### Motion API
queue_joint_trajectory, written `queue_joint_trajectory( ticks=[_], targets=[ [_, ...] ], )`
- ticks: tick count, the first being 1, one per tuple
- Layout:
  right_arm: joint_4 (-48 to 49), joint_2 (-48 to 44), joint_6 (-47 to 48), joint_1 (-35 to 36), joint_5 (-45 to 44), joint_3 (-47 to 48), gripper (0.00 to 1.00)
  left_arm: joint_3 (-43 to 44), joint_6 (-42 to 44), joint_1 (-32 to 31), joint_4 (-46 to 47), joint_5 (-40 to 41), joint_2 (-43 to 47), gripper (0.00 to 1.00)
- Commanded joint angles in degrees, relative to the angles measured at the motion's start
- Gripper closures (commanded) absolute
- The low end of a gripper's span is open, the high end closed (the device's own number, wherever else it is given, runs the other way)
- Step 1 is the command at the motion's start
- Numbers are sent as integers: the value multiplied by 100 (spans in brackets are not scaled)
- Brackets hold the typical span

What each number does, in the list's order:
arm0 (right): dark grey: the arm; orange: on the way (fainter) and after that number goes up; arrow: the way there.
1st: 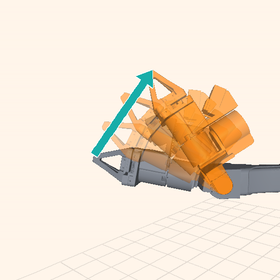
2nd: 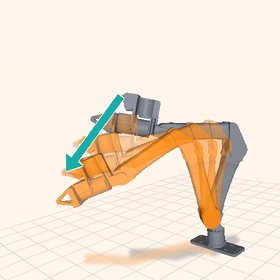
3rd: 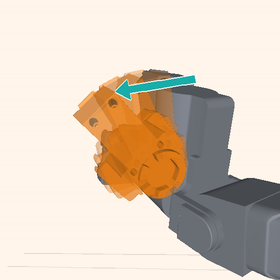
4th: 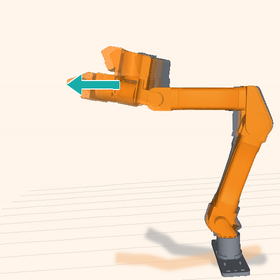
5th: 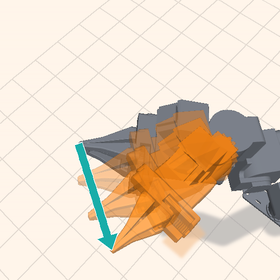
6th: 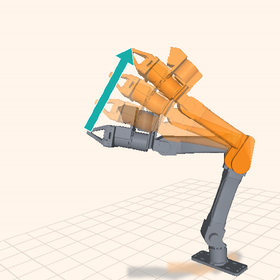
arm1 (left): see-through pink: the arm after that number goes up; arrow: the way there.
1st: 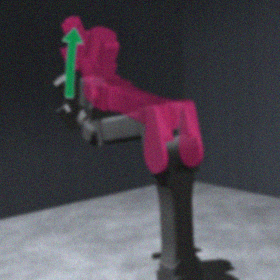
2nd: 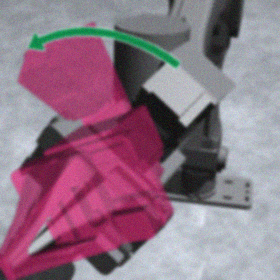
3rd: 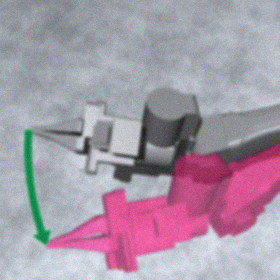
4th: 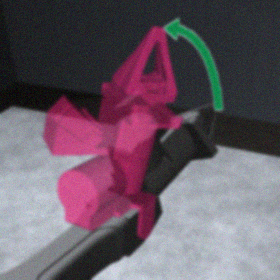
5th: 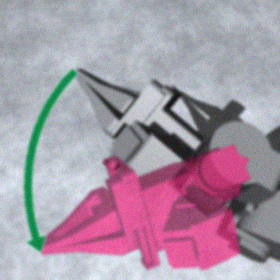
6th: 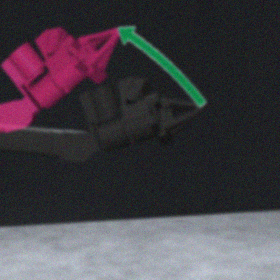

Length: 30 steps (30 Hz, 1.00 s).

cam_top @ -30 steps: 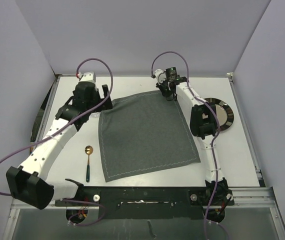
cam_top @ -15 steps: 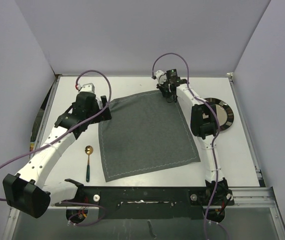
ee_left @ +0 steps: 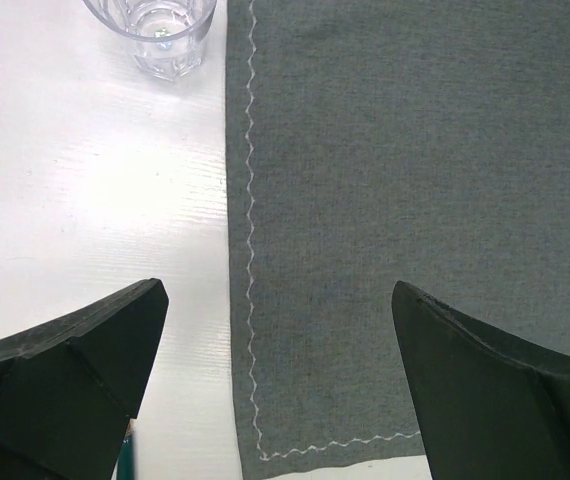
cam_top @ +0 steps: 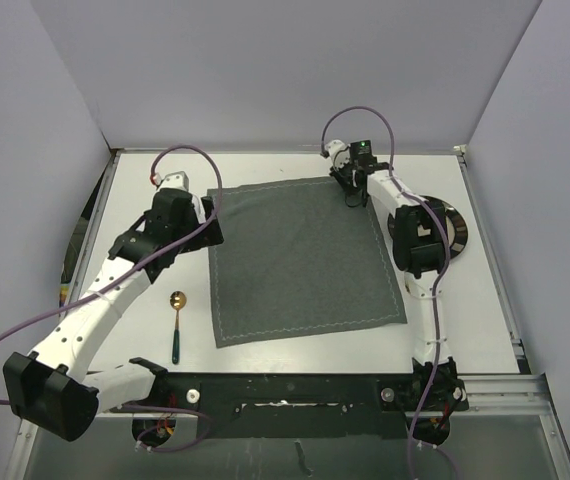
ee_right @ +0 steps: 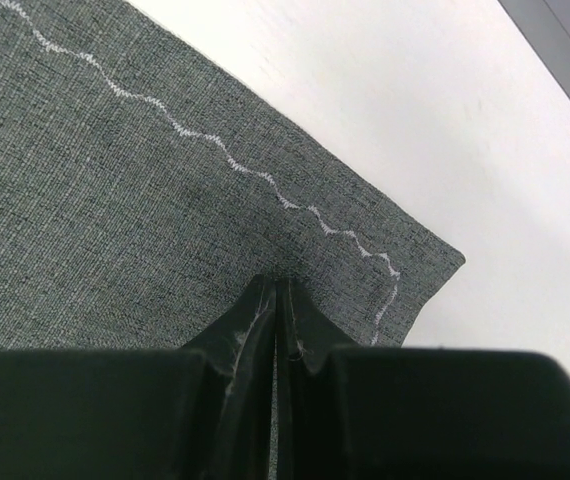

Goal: Set the dinner table for one person
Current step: Flatten out the napkin at the center of the board.

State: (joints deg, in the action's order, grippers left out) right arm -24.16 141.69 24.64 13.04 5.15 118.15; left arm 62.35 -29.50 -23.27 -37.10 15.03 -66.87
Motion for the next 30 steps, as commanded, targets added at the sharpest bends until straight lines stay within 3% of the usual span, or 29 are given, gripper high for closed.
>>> queue_joint_trajectory(
  ticks=[1, 6, 15, 23, 30],
  targets=[
    [21, -483, 14, -199, -250, -656, 100, -14, -69, -54, 300, 31, 96, 2],
    [257, -854, 23, -196, -295, -1364, 100, -93, -100, -79, 447, -41, 33, 2],
    [243, -1074, -164, -165, -243, -1720, 100, -228, -131, -108, 532, -72, 66, 2],
    [257, -981, -47, -139, -473, -1272, 100, -353, -151, -158, 472, 48, 246, 2],
    [44, -889, 570, -116, -798, -225, 100, -455, -152, -178, 327, 168, 510, 2]
  ],
)
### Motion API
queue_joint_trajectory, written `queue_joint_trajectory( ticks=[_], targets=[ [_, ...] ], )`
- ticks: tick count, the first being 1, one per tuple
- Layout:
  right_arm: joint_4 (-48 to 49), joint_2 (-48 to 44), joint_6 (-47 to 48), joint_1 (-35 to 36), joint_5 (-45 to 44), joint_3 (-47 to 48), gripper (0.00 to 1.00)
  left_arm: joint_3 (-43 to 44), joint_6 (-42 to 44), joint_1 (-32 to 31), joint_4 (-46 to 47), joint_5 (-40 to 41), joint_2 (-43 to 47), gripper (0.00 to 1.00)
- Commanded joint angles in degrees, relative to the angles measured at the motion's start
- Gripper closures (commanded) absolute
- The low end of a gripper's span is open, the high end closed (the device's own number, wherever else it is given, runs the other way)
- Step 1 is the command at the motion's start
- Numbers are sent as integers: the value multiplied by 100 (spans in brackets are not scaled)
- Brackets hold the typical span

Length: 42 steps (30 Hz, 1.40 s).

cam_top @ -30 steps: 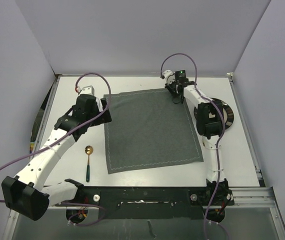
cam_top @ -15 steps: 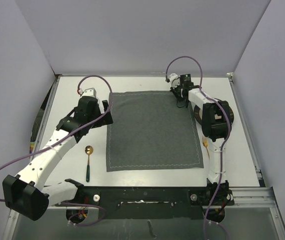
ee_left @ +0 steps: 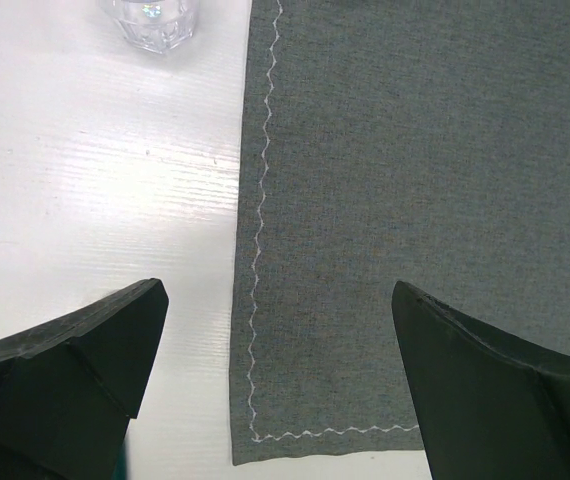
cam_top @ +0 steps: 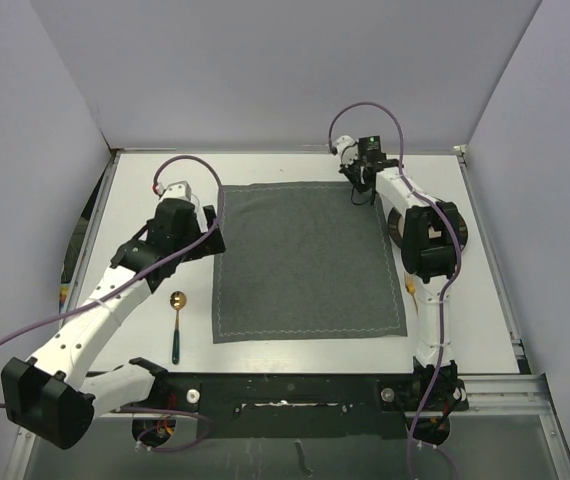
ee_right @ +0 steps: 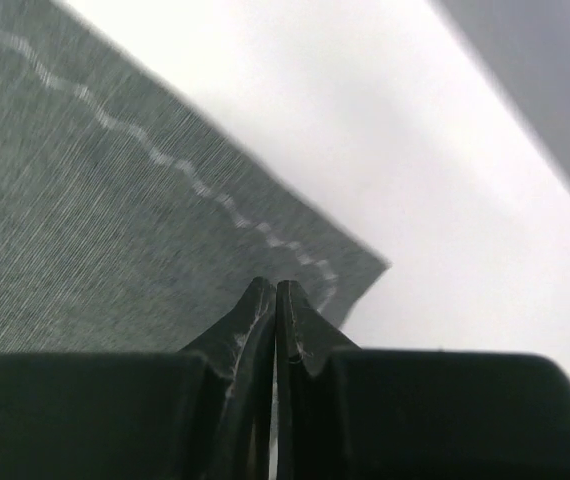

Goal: Set the dinner table for one person
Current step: Flatten out the napkin at the center of the board.

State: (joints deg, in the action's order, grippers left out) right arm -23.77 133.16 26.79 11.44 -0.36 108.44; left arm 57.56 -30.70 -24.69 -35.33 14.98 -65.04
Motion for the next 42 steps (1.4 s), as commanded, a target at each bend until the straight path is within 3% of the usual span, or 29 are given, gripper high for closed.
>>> queue_joint_trajectory(
  ticks=[1, 7, 13, 17, 21, 22, 24, 25, 29, 34, 39, 42],
  targets=[
    [-67, -36, 378, 46, -267, 845, 100, 9, -52, -36, 115, 193, 361, 2],
    [-215, -485, 384, 60, -295, 457, 100, -255, -570, -53, -313, 415, 648, 2],
    [-155, -1160, 382, 51, -376, -484, 100, -1446, -1771, -113, -408, 322, 1095, 5],
    [-96, -1708, 220, 45, -378, -1047, 100, -1334, -1078, -60, 676, 509, 399, 35],
    [-86, -2229, 166, 61, -332, -1463, 100, -157, -93, -33, 1771, 167, -1002, 57],
    [-127, -2321, 169, 57, -300, -1500, 100, 114, 123, -37, 1959, 32, -1304, 67],
    [-187, -2479, 184, 54, -280, -1579, 100, 688, 443, -27, 2124, -73, -1887, 97],
    [-196, -2577, 201, 51, -279, -1626, 100, 1148, 555, -20, 2101, -83, -2178, 100],
    [-119, -2823, 262, 36, -300, -1888, 100, 2179, 961, 87, 1997, -74, -3264, 100],
    [-75, -2980, 301, 12, -266, -2129, 100, 2430, 567, 476, 1854, -142, -4125, 100],
    [-67, -3091, 256, 7, -222, -2247, 100, 2309, 157, 743, 2012, -512, -4366, 100],
    [-112, -3170, 192, 8, -146, -2257, 100, 2103, 202, 578, 1932, -536, -3927, 100]
  ],
)
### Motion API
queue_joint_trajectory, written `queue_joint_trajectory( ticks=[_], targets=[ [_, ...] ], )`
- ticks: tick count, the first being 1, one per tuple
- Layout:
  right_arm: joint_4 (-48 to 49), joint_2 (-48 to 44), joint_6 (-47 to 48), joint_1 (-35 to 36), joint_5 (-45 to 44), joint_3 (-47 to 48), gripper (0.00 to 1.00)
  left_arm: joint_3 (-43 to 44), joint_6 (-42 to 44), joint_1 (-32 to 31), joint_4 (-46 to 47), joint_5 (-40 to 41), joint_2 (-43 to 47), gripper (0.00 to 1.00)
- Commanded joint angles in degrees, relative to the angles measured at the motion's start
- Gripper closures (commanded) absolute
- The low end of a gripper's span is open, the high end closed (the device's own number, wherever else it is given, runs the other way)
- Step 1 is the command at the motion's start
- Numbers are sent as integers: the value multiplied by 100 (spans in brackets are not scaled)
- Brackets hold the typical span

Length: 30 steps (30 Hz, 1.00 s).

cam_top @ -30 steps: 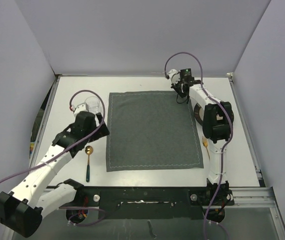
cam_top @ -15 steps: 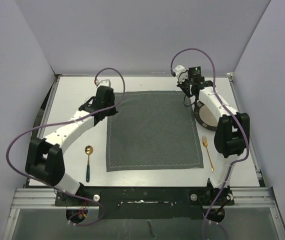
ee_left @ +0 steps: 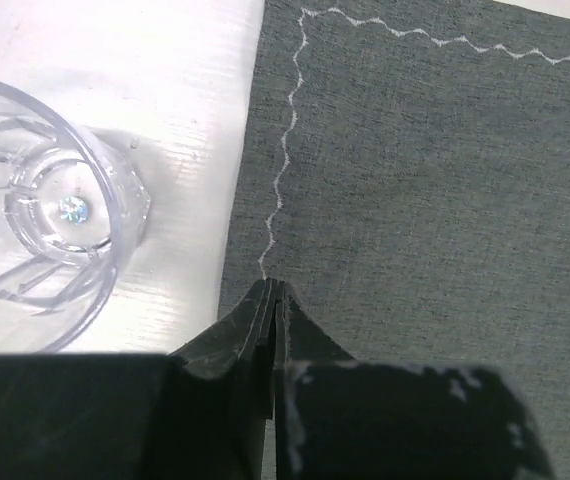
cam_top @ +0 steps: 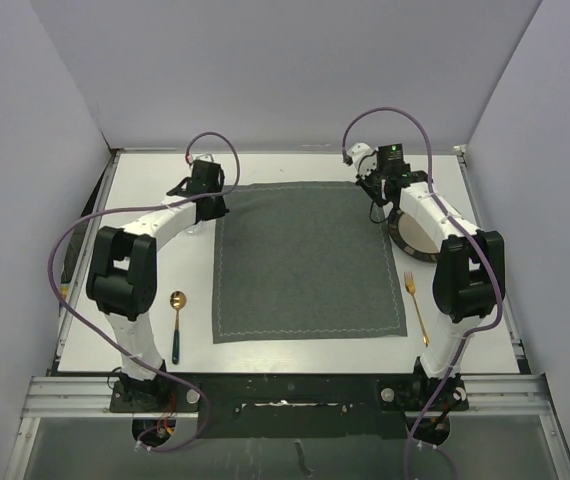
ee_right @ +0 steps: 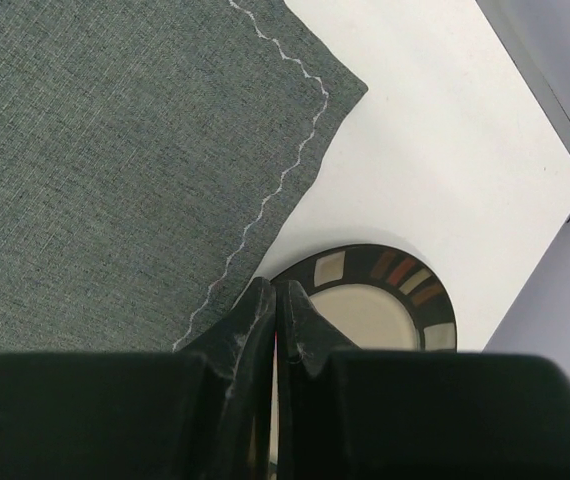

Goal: Set the dinner table for one person
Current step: Flatten out the napkin at the center of the board.

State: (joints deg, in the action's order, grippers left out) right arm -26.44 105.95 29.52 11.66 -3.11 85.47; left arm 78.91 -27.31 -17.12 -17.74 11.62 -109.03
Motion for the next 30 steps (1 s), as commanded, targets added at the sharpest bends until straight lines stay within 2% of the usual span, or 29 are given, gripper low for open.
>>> queue_joint_trajectory(
  ticks=[1, 4, 10, 15, 17, 23, 30],
  targets=[
    [125, -485, -92, -10, 162, 40, 100, -191, -176, -238, 132, -283, 724, 100],
    [-39, -555, -143, 15, 414, 39, 100, -932, -476, -477, -221, -771, 1677, 98],
    [-284, -416, -66, 205, 169, 191, 100, -2539, -1549, -1234, -1660, -957, 3578, 84],
    [-377, -685, -139, 220, 147, 60, 100, -4192, -2813, -1625, -2020, -1065, 4948, 72],
    [-424, -734, -139, 238, 107, 19, 100, -4635, -3116, -1657, -2082, -1041, 5399, 71],
    [-481, -918, -225, 240, 125, -136, 100, -5190, -3359, -1689, -2233, -824, 5728, 71],
    [-485, -888, -239, 240, 153, -176, 100, -5018, -3231, -1709, -2319, -702, 5677, 71]
  ],
)
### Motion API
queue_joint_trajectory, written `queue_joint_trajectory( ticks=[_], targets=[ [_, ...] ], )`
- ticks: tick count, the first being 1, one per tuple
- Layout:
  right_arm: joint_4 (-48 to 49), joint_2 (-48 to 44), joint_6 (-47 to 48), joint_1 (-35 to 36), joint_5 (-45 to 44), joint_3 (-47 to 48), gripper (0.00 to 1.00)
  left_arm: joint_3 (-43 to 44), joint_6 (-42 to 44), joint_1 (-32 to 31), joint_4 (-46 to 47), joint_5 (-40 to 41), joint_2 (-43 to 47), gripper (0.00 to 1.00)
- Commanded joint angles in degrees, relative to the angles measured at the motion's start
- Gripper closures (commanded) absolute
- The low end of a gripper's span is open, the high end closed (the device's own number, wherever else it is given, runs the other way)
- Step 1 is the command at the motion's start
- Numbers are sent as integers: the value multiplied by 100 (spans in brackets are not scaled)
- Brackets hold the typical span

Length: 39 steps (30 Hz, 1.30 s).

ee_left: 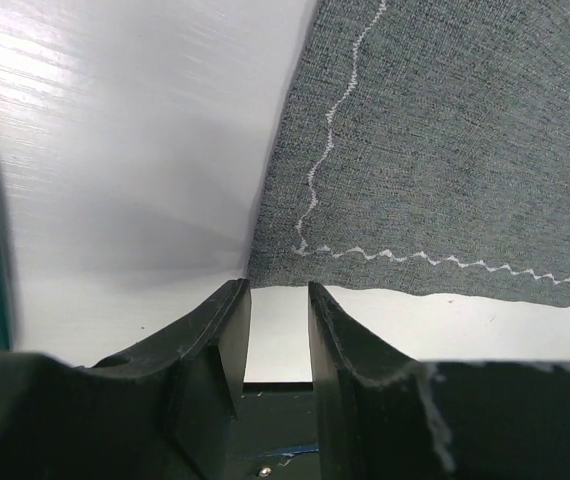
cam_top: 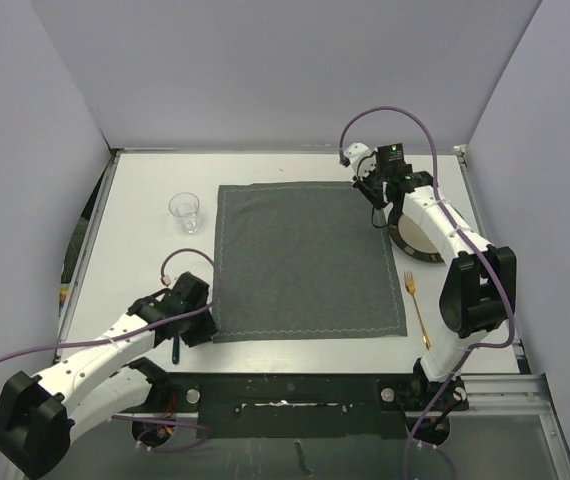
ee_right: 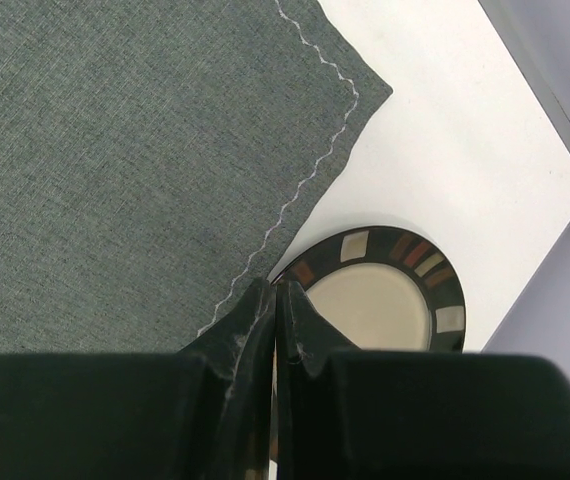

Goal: Set the dinner table for one person
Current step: Flatten out the napkin at the center of the board.

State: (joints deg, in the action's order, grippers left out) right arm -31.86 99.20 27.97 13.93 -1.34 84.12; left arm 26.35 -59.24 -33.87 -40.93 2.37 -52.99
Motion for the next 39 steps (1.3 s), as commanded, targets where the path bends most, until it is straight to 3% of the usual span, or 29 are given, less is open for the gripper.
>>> queue_joint_trajectory(
  ticks=[1, 12, 20, 24, 32, 39],
  targets=[
    [52, -208, -81, 11, -16, -44, 100, 254, -16, -40, 2, 240, 82, 72],
    [87, -72, -76, 22, 3, -65, 100, 266, -31, -292, 882, 222, -212, 79],
    [79, -13, -66, 48, -15, -77, 100, 143, -21, -482, 1443, 200, -1061, 80],
    [100, -78, -29, 48, -36, -121, 100, 54, -231, -494, 1136, 392, -1104, 80],
    [134, -129, -10, 49, -94, -220, 100, -9, -381, -374, 175, 873, -200, 79],
    [145, -89, -11, 49, -59, -221, 100, 6, -360, -329, -22, 871, -23, 79]
  ],
)
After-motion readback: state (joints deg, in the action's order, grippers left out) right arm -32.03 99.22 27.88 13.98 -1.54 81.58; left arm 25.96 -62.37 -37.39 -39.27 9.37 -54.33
